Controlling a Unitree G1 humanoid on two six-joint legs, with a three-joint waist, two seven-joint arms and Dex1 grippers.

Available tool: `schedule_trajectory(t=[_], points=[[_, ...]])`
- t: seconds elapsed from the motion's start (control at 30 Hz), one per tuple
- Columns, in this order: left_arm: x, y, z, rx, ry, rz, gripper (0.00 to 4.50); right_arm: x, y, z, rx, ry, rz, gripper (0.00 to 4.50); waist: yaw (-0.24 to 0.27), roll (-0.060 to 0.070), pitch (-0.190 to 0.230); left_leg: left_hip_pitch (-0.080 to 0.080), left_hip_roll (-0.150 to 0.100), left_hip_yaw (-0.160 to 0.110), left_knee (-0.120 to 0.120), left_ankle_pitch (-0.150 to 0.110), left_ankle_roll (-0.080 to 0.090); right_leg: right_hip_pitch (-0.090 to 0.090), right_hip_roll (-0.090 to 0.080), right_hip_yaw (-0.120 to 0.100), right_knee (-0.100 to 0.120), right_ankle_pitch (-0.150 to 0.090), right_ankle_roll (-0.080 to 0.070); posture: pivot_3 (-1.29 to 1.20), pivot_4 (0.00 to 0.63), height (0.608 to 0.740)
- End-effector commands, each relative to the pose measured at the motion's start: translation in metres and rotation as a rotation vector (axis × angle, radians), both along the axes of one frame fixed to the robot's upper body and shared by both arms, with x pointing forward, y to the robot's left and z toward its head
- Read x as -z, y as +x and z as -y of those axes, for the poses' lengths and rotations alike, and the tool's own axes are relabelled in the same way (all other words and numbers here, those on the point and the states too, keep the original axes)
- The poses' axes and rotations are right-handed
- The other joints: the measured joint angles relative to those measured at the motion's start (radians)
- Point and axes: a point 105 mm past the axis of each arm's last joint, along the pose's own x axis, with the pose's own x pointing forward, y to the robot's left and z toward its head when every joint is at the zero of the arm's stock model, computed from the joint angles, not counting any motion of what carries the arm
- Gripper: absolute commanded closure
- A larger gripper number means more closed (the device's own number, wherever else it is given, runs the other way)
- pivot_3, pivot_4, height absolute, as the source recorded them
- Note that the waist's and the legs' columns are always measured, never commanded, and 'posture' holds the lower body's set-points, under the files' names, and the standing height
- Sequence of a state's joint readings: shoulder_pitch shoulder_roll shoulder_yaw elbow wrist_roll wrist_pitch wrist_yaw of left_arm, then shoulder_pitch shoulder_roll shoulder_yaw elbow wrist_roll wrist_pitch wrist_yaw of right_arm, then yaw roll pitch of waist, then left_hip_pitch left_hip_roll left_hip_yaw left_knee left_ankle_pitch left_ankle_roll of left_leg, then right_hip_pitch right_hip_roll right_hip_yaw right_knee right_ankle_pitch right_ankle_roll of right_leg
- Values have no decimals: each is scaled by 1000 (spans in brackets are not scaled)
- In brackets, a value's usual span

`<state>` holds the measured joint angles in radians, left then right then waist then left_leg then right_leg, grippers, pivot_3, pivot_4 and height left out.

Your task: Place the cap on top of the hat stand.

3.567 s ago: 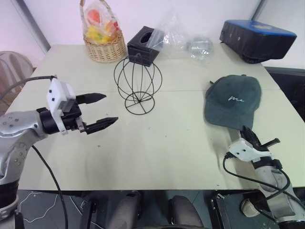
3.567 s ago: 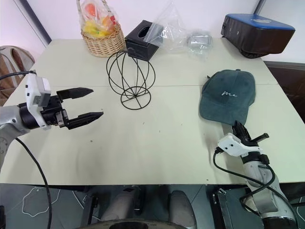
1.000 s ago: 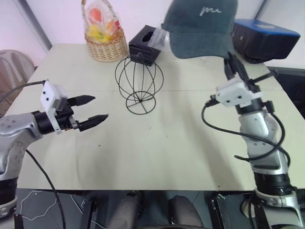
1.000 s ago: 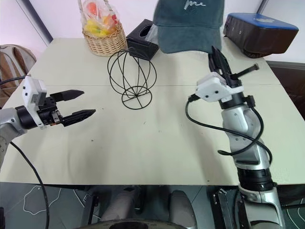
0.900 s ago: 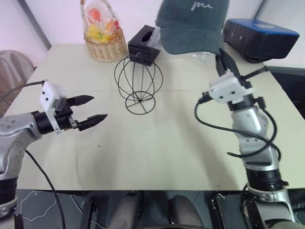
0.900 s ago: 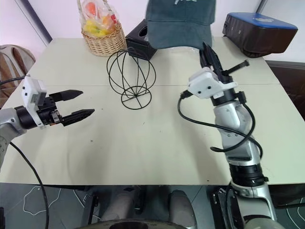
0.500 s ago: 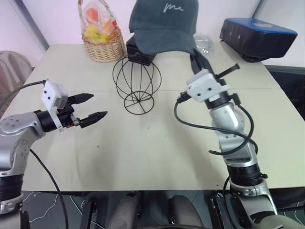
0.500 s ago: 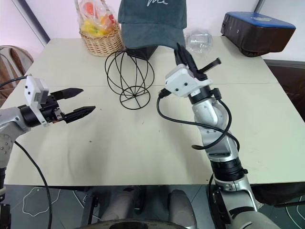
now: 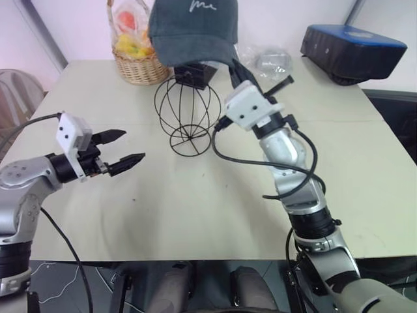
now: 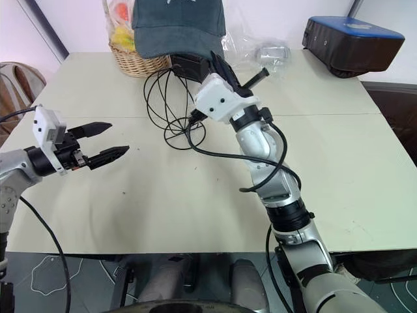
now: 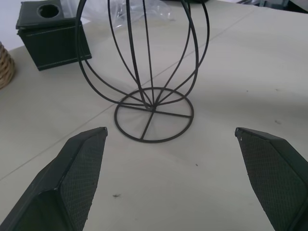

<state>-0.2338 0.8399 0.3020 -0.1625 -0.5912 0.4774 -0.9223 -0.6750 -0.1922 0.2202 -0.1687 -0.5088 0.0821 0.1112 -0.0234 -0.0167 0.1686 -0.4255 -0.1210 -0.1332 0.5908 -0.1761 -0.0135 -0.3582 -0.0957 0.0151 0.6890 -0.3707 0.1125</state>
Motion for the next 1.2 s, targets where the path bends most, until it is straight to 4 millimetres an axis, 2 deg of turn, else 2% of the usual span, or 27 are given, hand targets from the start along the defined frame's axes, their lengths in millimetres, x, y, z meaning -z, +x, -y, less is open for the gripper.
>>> schedule_trajectory(t=[0.03, 0.23, 0.53, 0.77, 0.93, 1.2], points=[[-15, 4, -19, -68, 22, 75, 0, -16, -4, -15, 2, 24, 67, 4489, -1, 0, 0, 0, 0, 0, 0, 0, -1, 0, 0, 0, 1, 0, 0, 0, 150, 740], [-14, 16, -28, -111, 35, 85, 0, -16, 8, -24, 70, 49, 14, 4489, 2, 0, 0, 0, 0, 0, -1, 1, -1, -1, 0, 0, 1, 0, 0, 0, 150, 740], [-11, 29, -27, -115, 40, 97, 0, -18, 16, -18, 231, 68, -34, 4489, 0, 0, 0, 0, 0, 0, -1, 2, -3, -3, 0, 1, 3, 0, 0, 0, 150, 740], [-9, 34, -25, -107, 47, 90, 0, -20, -1, -8, 213, 48, 15, 4489, -18, 0, 0, -1, 0, 0, -2, 2, -3, -4, 0, 1, 4, 0, 0, 0, 150, 740], [-8, 36, -25, -99, 50, 86, 0, -15, -16, -9, 161, 5, 47, 4489, -22, 0, 0, -2, 0, 0, -2, 2, -3, -5, 0, 1, 5, 0, 0, 0, 150, 740], [-5, 43, -16, -82, 37, 88, 0, -1, -23, -21, 122, -76, 68, 4489, -21, 0, 0, -2, 0, 0, -3, 2, -4, -6, 0, 2, 6, 0, 0, 0, 150, 740]])
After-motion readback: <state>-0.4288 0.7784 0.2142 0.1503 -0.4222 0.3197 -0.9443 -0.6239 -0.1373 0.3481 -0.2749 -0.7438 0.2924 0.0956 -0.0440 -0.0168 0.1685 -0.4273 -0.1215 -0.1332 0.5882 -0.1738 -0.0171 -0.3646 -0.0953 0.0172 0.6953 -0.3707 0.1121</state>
